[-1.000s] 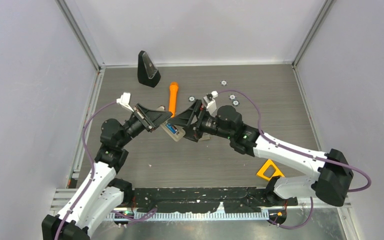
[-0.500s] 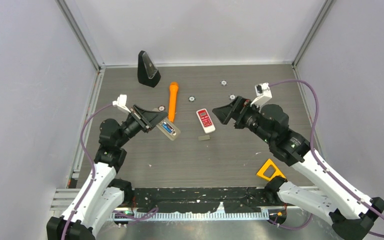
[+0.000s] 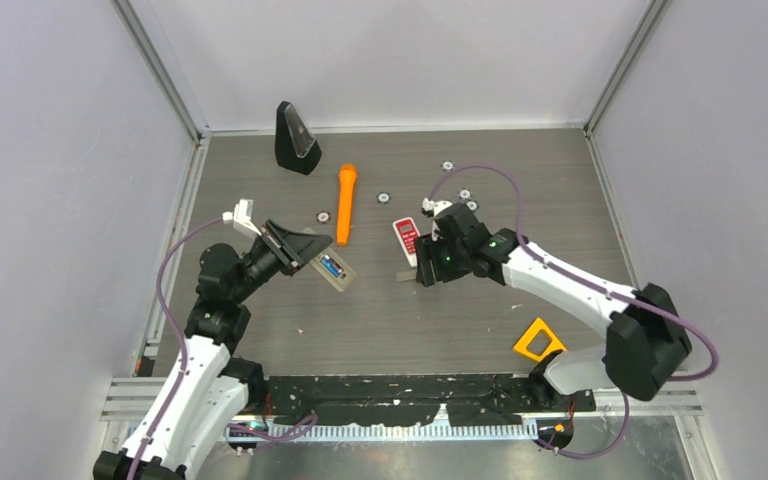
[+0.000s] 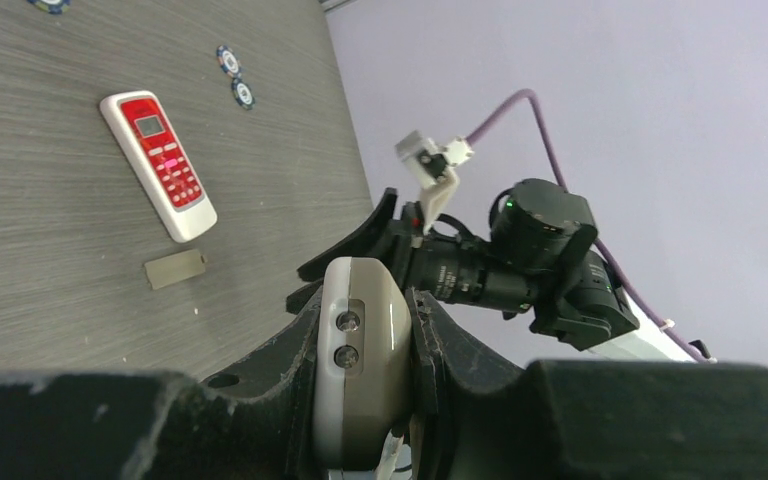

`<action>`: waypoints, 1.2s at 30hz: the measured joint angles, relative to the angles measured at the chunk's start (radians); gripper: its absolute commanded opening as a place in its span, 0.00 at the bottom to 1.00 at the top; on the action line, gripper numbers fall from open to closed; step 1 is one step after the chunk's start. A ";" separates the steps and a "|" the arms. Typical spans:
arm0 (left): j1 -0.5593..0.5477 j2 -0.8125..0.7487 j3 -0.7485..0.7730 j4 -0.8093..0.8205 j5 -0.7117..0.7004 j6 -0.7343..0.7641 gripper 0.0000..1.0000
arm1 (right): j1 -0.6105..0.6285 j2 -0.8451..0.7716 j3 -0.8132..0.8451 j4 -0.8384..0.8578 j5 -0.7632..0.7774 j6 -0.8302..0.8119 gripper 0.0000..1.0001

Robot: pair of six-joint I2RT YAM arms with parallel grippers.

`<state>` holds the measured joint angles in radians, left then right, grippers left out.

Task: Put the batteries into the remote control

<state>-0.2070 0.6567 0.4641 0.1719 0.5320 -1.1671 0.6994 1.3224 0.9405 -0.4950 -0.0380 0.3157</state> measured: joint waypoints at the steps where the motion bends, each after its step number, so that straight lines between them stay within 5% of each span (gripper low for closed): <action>1: 0.000 -0.005 -0.004 -0.008 -0.003 0.001 0.00 | 0.000 0.030 0.000 -0.003 -0.011 0.005 0.57; 11: 0.003 -0.012 -0.040 -0.039 -0.019 0.001 0.00 | -0.027 0.244 0.008 0.100 -0.106 0.110 0.67; 36: 0.012 0.087 -0.044 0.024 -0.011 -0.002 0.00 | -0.082 0.427 0.077 0.248 -0.045 0.071 0.60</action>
<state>-0.1947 0.7433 0.4198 0.1959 0.5205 -1.1687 0.6178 1.7496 1.0176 -0.2466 -0.0826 0.3870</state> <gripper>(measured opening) 0.291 0.618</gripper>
